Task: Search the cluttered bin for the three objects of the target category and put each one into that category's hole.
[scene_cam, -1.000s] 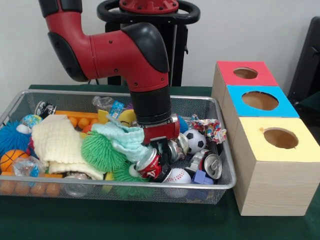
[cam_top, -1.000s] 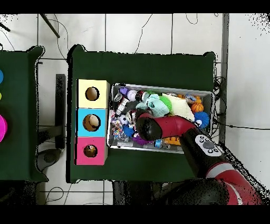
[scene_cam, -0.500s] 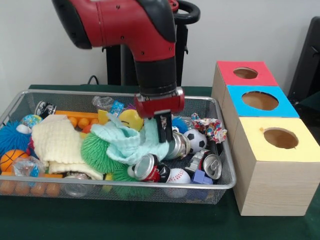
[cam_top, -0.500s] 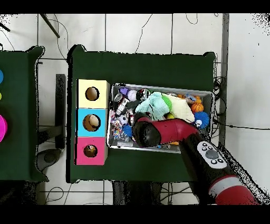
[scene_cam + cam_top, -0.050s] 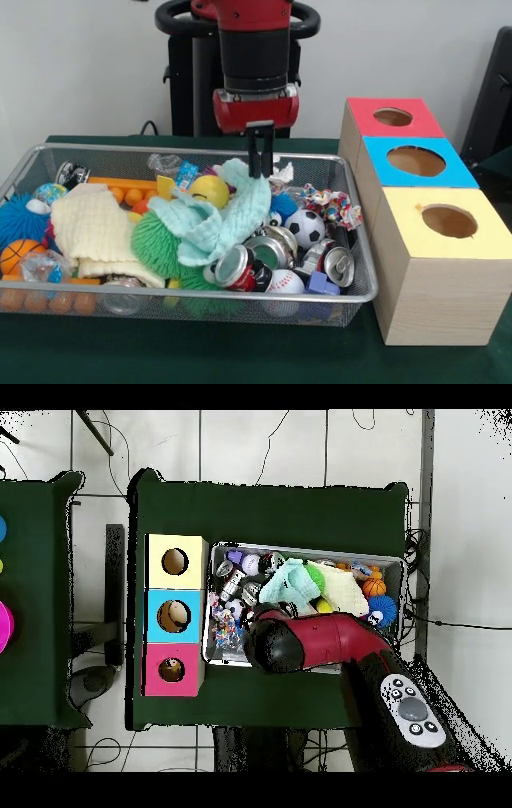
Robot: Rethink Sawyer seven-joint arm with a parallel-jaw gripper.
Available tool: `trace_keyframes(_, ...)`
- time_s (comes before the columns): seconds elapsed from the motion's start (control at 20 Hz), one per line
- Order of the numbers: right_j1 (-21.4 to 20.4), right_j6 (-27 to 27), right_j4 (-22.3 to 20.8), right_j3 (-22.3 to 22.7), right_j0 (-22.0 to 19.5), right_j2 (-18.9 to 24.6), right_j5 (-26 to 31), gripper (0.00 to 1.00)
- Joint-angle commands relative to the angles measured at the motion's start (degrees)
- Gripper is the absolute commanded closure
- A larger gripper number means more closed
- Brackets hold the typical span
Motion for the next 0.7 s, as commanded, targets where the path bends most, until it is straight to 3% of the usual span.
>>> trace_keyframes(0.05, -5.0, 4.9, 2.5, 4.3, 0.9, -2.0, 6.2, 1.00)
trace_keyframes(0.25, -5.1, 4.3, 2.9, 3.9, 0.9, -2.1, 6.5, 1.00)
trace_keyframes(0.55, -11.6, 5.8, 6.8, 8.3, 2.4, -3.1, 9.9, 1.00)
trace_keyframes(0.7, -12.7, 5.3, 7.4, 9.0, 2.4, -3.4, 10.0, 1.00)
